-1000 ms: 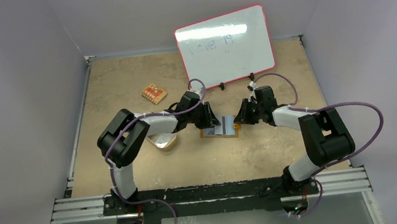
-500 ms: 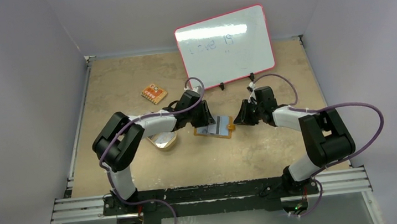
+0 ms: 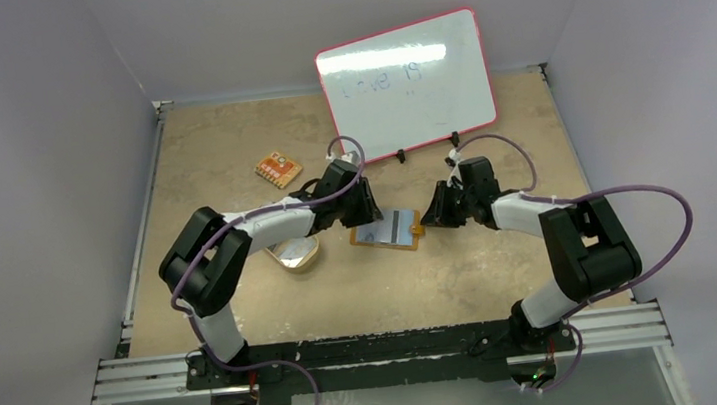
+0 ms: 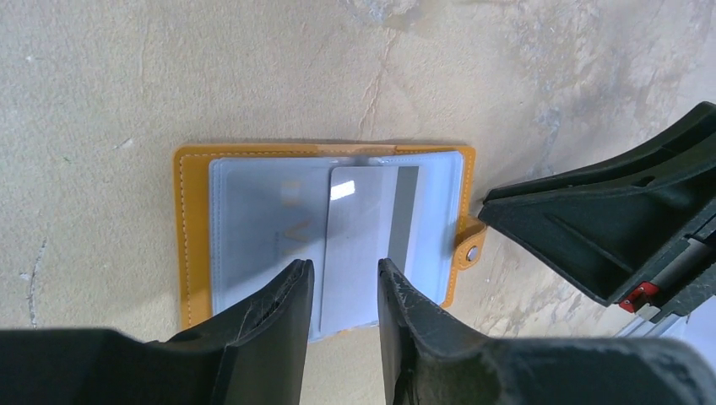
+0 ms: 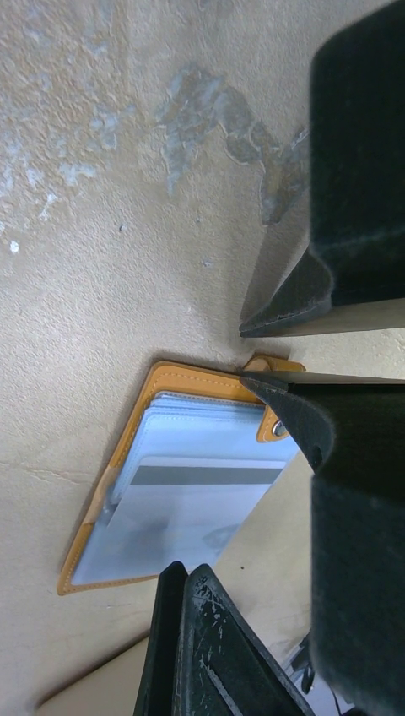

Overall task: Put the credit cards into the card holder
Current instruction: Insert the credit card into the card holder.

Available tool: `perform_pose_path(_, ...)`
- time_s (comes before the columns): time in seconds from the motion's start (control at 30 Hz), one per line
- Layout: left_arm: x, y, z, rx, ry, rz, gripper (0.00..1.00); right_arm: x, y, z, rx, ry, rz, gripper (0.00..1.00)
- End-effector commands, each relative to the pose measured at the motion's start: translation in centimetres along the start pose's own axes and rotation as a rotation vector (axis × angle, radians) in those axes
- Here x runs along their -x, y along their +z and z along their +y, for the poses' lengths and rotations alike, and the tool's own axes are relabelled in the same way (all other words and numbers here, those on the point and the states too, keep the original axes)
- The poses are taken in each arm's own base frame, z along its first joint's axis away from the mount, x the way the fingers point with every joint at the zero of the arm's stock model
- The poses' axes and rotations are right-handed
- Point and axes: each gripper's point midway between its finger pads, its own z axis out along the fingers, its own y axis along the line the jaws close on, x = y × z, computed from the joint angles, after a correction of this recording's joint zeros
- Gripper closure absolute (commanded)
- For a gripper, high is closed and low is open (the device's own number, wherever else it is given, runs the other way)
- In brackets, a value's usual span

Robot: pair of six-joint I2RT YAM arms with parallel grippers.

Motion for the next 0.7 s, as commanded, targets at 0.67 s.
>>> perform_pose_path(0.67, 0.8, -0.2, -2.4, -0.050, 0.055, -0.010, 0.64, -1.2, 0.7, 1.9, 0.062, 0.003, 0.015, 0.76)
